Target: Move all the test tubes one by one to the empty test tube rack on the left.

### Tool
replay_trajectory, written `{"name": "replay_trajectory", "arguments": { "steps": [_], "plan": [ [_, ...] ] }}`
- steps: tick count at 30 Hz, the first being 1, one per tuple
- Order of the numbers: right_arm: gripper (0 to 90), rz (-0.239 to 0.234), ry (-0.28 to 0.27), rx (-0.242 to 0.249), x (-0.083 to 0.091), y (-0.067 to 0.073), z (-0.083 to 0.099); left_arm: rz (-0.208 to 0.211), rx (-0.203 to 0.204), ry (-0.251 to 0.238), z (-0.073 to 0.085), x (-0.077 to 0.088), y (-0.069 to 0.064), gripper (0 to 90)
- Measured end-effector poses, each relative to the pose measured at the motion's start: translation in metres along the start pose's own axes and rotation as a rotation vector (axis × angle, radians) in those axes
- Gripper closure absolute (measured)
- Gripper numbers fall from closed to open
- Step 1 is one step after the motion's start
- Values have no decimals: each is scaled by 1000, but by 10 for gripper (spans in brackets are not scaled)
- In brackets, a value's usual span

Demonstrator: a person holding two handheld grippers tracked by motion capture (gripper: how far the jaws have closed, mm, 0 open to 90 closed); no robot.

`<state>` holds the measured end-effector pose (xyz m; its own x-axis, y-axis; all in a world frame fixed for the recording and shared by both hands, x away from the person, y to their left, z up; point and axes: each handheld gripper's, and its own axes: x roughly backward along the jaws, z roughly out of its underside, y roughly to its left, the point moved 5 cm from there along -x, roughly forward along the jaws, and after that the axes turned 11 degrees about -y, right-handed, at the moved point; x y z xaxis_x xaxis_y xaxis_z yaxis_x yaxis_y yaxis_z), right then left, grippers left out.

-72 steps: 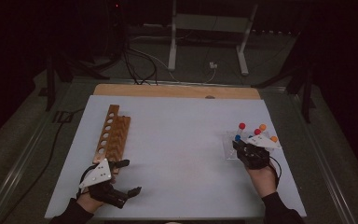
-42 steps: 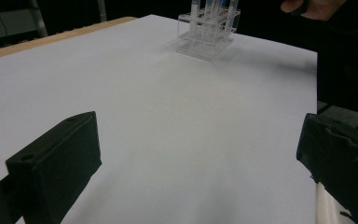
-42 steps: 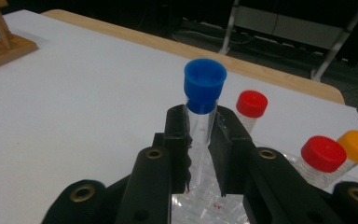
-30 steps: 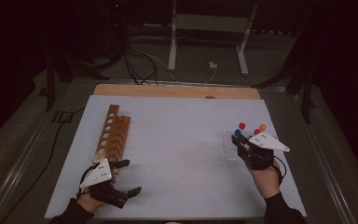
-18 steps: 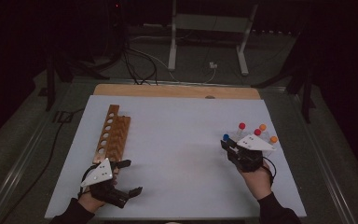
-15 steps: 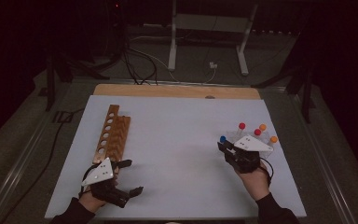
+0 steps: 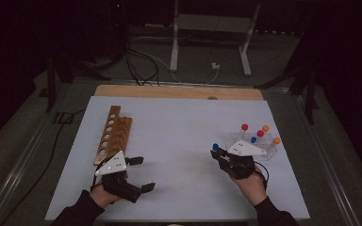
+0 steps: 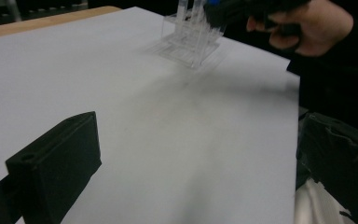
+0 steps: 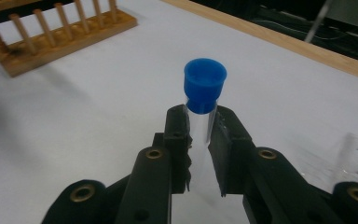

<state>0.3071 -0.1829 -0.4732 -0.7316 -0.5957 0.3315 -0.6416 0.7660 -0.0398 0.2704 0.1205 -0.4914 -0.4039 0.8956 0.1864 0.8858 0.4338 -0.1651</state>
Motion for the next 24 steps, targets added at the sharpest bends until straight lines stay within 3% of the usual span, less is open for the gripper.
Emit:
{"name": "replay_trajectory", "arguments": {
  "steps": [10, 14, 24],
  "plan": [
    [770, -60, 11, 20, -6, 17, 0, 73, -31, 38, -18, -21, -4, 5],
    [770, -92, 16, 25, -8, 26, 0, 95, -25, 26, -26, -29, -5, 6],
    [771, -146, 19, 48, -12, 41, -2, 143, -58, 0, -48, -47, -10, 18]
  ]
}}
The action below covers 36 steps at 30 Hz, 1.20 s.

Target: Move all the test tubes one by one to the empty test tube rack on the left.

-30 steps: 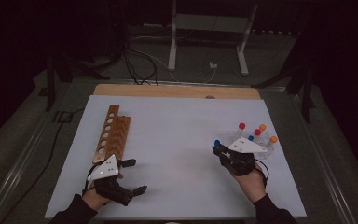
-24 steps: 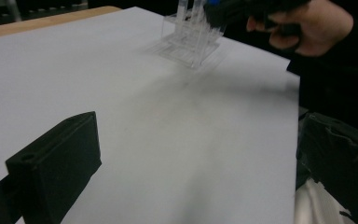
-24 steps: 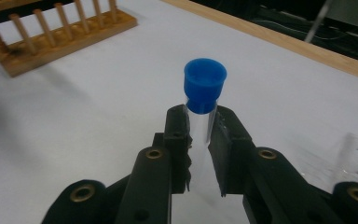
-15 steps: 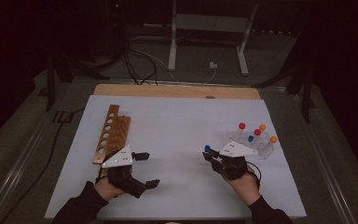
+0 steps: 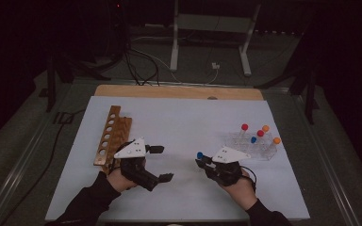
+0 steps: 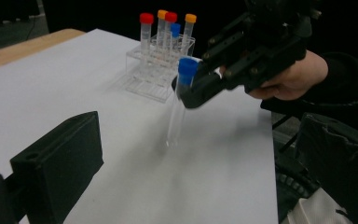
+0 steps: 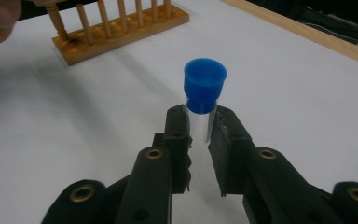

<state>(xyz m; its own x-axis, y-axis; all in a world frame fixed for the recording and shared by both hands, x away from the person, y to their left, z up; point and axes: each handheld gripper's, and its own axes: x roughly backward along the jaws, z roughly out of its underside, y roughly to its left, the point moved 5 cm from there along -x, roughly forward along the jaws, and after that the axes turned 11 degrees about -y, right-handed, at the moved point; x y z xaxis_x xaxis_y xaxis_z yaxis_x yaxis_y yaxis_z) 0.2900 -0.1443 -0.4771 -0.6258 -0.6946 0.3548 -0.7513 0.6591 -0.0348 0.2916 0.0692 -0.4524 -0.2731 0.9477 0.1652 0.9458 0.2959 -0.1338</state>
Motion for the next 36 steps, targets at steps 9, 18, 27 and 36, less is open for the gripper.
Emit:
{"name": "replay_trajectory", "arguments": {
  "steps": [9, 18, 27, 36],
  "plan": [
    [771, -31, -2, 5, -3, 8, -3, 23, -7, -4, -5, -20, 1, 73],
    [771, -46, 3, 9, -4, 12, -3, 23, -20, 1, -11, -38, -1, 212],
    [771, -52, 3, 12, -4, 14, -4, 0, -65, 6, -13, -52, -1, 405],
    [771, -55, 1, 10, -3, 13, -4, 11, -90, 35, -10, -64, -3, 600]
  ]
}}
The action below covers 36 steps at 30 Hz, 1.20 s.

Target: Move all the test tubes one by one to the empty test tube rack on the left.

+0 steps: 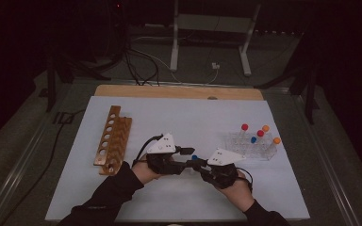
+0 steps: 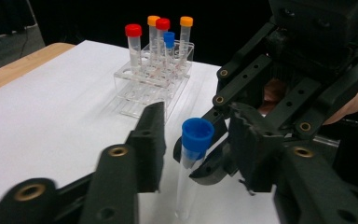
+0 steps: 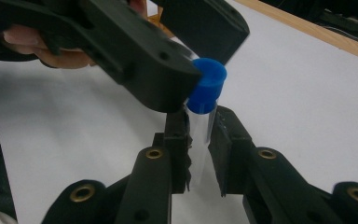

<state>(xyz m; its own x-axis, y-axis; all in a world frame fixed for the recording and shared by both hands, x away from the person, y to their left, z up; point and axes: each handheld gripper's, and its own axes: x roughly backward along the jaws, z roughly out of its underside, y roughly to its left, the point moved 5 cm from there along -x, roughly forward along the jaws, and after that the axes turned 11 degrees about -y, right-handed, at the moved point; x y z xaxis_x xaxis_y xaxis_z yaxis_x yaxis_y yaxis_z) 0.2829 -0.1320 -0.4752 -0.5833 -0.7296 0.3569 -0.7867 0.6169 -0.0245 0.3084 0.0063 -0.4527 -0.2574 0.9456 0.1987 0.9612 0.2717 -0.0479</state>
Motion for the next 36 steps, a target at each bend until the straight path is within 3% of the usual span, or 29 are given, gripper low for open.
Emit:
{"name": "replay_trajectory", "arguments": {
  "steps": [10, 24, 32, 35, 36],
  "plan": [
    [771, 0, -5, -4, 1, -1, -1, 8, -20, 21, 2, -5, 0, 751],
    [753, -13, -22, -35, 1, -2, -1, 13, -46, 24, 0, -4, 1, 774],
    [567, -11, -10, -45, 0, -3, 1, -7, -39, 11, -6, 5, 5, 775],
    [463, -14, -7, -56, -1, -4, 2, -18, -36, 7, -9, 10, 9, 775],
    [376, -13, -14, -72, -1, -5, 1, -24, -38, 7, -9, 12, 10, 775]
  ]
}}
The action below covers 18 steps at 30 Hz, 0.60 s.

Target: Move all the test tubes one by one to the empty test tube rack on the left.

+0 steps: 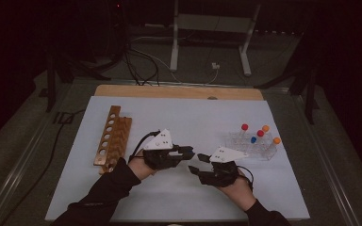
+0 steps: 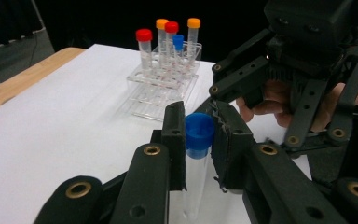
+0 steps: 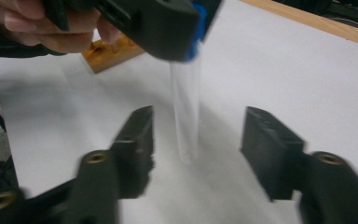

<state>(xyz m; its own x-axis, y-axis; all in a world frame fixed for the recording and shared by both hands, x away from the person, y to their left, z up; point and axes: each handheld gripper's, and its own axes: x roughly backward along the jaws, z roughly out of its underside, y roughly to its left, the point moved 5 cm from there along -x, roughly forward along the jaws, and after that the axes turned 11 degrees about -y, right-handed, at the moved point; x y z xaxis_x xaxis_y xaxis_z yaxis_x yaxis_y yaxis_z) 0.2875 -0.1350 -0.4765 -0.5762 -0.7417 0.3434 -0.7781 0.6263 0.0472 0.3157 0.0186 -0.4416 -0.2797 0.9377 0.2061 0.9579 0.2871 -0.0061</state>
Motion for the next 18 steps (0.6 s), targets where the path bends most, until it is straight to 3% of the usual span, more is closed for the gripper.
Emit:
{"name": "replay_trajectory", "arguments": {
  "steps": [3, 5, 10, 12, 18],
  "plan": [
    [313, -2, -3, -6, 0, -1, -1, -18, 1, -2, -2, 6, 4, 775],
    [220, -9, -17, -12, 1, -1, -2, -25, 9, -11, -4, 10, 6, 774],
    [124, -29, -16, -28, 3, -1, -3, -54, 9, -16, -10, 22, 15, 775],
    [34, -40, -24, -29, 4, -1, -4, -72, 9, -19, -12, 27, 20, 774],
    [16, -62, -38, -30, 7, -2, -5, -127, 11, -11, -16, 45, 36, 775]
  ]
}}
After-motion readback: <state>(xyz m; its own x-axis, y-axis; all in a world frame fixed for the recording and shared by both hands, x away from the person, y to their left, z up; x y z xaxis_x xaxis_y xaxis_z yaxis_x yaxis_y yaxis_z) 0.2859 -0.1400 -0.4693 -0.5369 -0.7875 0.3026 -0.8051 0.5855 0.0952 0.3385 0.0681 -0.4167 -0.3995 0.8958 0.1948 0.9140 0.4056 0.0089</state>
